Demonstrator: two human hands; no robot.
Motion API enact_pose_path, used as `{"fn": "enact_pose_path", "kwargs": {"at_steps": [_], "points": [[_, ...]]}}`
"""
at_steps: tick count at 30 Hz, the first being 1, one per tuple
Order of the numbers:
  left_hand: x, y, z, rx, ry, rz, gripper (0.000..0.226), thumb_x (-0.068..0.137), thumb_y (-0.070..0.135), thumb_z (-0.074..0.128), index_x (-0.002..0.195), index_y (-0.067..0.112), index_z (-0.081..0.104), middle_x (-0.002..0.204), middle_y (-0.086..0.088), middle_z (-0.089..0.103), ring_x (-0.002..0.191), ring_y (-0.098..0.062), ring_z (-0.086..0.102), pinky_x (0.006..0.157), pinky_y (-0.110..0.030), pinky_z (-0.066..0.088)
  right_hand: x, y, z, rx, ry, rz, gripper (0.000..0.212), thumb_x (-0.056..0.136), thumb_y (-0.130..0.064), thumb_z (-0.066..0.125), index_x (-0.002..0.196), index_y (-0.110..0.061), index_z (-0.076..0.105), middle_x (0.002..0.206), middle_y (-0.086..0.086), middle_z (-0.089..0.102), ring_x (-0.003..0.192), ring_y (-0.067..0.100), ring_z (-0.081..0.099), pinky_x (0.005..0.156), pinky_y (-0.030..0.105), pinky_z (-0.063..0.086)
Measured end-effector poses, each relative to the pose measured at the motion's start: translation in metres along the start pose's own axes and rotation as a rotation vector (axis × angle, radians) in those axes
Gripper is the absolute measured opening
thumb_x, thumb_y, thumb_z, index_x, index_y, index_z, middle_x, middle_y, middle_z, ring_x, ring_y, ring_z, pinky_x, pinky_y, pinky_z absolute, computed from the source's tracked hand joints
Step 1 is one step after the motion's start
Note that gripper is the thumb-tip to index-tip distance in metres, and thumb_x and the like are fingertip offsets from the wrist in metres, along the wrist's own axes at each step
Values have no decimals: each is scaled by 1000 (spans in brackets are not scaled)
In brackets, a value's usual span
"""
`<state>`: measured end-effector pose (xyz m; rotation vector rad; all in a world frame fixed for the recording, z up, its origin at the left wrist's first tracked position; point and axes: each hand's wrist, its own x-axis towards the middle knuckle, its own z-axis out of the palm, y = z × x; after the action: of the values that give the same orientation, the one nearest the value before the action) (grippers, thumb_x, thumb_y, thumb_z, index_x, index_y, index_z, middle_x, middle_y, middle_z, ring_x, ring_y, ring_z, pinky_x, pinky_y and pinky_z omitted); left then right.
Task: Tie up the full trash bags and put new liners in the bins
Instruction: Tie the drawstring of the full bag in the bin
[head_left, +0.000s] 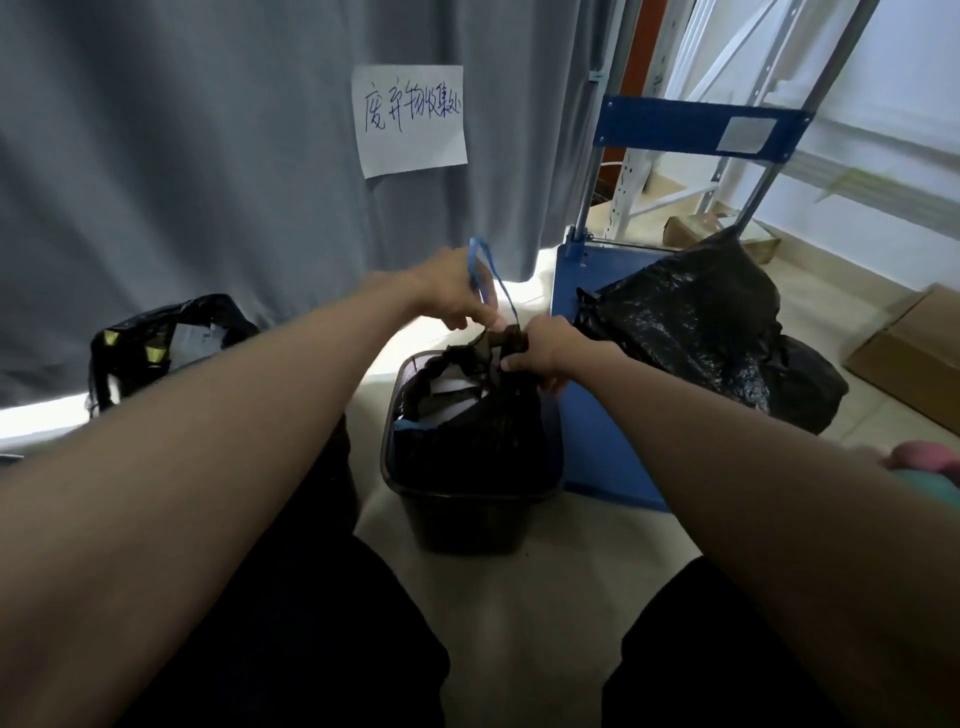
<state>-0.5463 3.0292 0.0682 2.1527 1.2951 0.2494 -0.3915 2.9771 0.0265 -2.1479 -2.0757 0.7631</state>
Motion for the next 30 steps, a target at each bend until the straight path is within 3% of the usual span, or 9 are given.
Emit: {"fn": "enact_pose_path", "kwargs": {"at_steps": [4,9,12,15,17,19,22,25,30], "points": [[-29,-23,-5,336,-183,-90,38,72,45,81,79,12,64,58,3,62,50,-10,58,49,-24,46,-18,-18,-7,-154,31,0,31,86,-34,68,93,-9,53,93,10,53,72,29,57,74,41,57],[-73,-37,-10,290,-363,-123,54,60,66,77,74,14,69,65,8,65,58,-7,57,58,-25,44,-40,-31,-10,-313,33,-9,23,90,-18,58,109,-5,55,100,13,57,81,30,60,75,37,53],[-90,-36,-8,317,-466,-135,50,51,55,88,79,17,72,69,11,66,58,-1,55,64,-23,45,-48,-37,-8,-456,60,-6,16,90,-17,57,99,-7,49,82,7,44,57,23,49,66,34,46],[-94,-36,-1,493,-515,-135,29,61,31,89,79,15,72,63,11,65,54,-1,53,61,-19,44,-51,-44,-8,-558,120,-49,18,87,-15,58,81,-5,44,81,6,41,50,19,41,55,32,39],[-92,-33,1,547,-471,-88,15,68,18,83,78,13,73,66,5,68,55,-3,52,62,-22,43,-49,-50,-6,-560,186,-133,22,86,-12,58,73,-4,42,86,7,47,55,20,45,53,28,37],[-90,-30,-3,503,-368,-30,12,70,17,82,78,15,74,77,-1,72,61,-7,55,67,-25,45,-44,-58,-3,-454,170,-208,14,84,-5,57,73,-4,49,86,11,58,60,26,56,56,30,47],[-86,-28,-15,369,-237,63,13,69,26,85,69,26,72,68,10,69,59,-2,55,60,-18,44,-40,-68,3,-68,-139,-217,8,84,0,64,81,-7,65,73,14,65,52,21,66,46,27,55],[-84,-30,-24,273,-172,133,10,71,28,84,70,27,75,62,14,67,55,2,56,53,-6,40,-45,-69,7,128,-344,-228,18,81,4,71,97,-1,65,78,16,62,58,18,63,53,27,60],[-78,-34,-25,264,-130,188,4,76,21,80,80,22,78,68,7,72,58,-2,60,56,-5,40,-39,-65,20,128,-136,-319,9,78,-3,76,84,1,71,73,15,63,47,11,57,48,23,55]]}}
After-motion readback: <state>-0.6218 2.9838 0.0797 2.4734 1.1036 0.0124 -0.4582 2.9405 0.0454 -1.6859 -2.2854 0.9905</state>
